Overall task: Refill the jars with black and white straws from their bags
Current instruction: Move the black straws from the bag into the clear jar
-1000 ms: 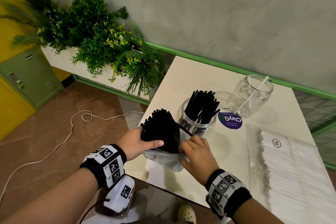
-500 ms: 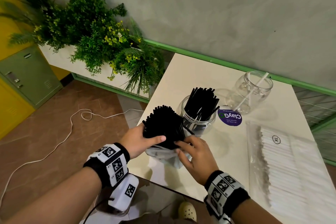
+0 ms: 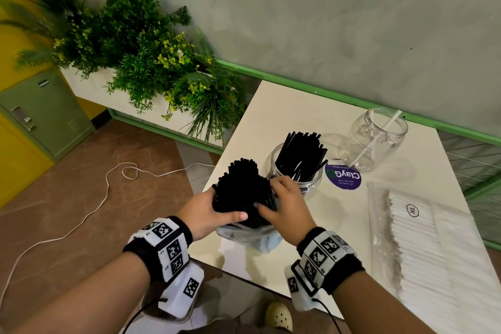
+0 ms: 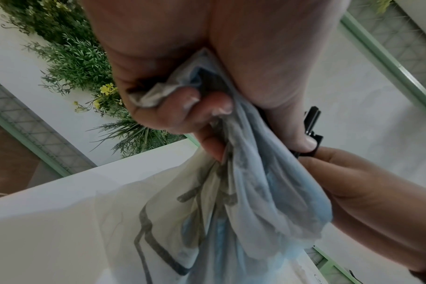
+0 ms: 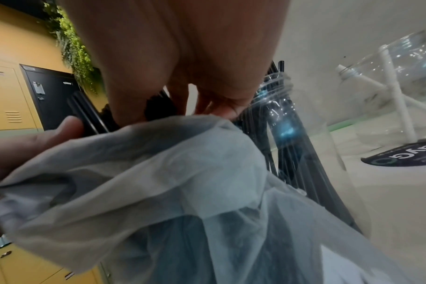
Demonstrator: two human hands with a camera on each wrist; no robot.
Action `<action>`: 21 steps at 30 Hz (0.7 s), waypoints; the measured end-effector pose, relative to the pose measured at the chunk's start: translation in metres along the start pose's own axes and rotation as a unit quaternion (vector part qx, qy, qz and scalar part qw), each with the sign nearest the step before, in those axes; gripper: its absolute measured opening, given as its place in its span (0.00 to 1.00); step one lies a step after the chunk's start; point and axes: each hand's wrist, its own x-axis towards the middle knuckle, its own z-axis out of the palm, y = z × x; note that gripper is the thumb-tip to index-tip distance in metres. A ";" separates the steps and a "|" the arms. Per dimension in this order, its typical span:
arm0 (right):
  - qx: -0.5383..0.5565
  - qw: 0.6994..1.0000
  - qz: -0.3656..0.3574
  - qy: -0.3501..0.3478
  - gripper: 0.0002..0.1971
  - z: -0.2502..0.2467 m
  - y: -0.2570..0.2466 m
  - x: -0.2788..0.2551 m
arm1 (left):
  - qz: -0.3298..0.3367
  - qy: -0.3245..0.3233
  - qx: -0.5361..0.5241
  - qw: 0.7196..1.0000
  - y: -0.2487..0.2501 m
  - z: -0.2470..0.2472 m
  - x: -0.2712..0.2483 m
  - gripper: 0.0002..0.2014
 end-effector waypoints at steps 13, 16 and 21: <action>0.222 0.973 0.050 0.032 0.07 -0.024 -0.021 0.010 | -0.014 0.012 -0.012 1.000 -0.001 -0.004 0.005 0.42; 0.255 0.962 0.043 0.083 0.04 -0.037 -0.032 0.020 | -0.007 0.005 -0.010 1.000 0.001 -0.005 0.005 0.47; 0.309 0.940 0.007 0.144 0.19 -0.063 -0.053 0.035 | -0.007 0.003 0.003 1.000 0.005 -0.006 0.005 0.53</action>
